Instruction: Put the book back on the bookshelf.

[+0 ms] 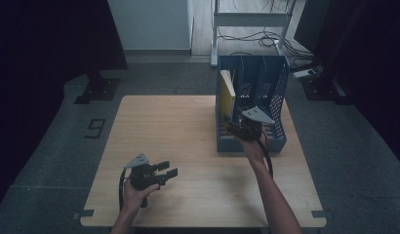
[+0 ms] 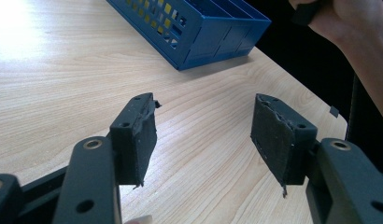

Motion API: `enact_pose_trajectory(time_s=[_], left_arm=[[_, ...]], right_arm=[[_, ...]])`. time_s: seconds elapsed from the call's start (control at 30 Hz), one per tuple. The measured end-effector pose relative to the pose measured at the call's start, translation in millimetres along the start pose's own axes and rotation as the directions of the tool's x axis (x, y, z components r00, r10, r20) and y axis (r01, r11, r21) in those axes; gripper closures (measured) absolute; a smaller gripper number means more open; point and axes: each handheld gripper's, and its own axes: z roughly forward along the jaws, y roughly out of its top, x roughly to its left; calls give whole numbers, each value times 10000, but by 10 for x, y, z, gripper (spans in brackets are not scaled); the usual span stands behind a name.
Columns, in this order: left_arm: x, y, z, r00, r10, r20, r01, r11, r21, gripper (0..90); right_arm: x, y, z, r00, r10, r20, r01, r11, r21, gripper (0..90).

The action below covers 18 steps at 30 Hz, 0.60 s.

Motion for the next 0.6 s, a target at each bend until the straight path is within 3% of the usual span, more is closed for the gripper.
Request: enact_pose_trajectory(time_s=[0.13,0.27,0.6], left_arm=[[-1,-4,7,10000,16,-3,-16,10000,39,402],[1,-8,9,10000,9,-7,-9,10000,47,402],[-2,-17,9,10000,-6,-13,6,10000,83,402]], right_arm=[[34,-48,-108,9993,73,-364,-73,10000,6,401],[83,-124,-230,9981,-264,-548,265,9996,16,403],[155,-449,-521,9938,-202,-1092,227,9995,219,402]])
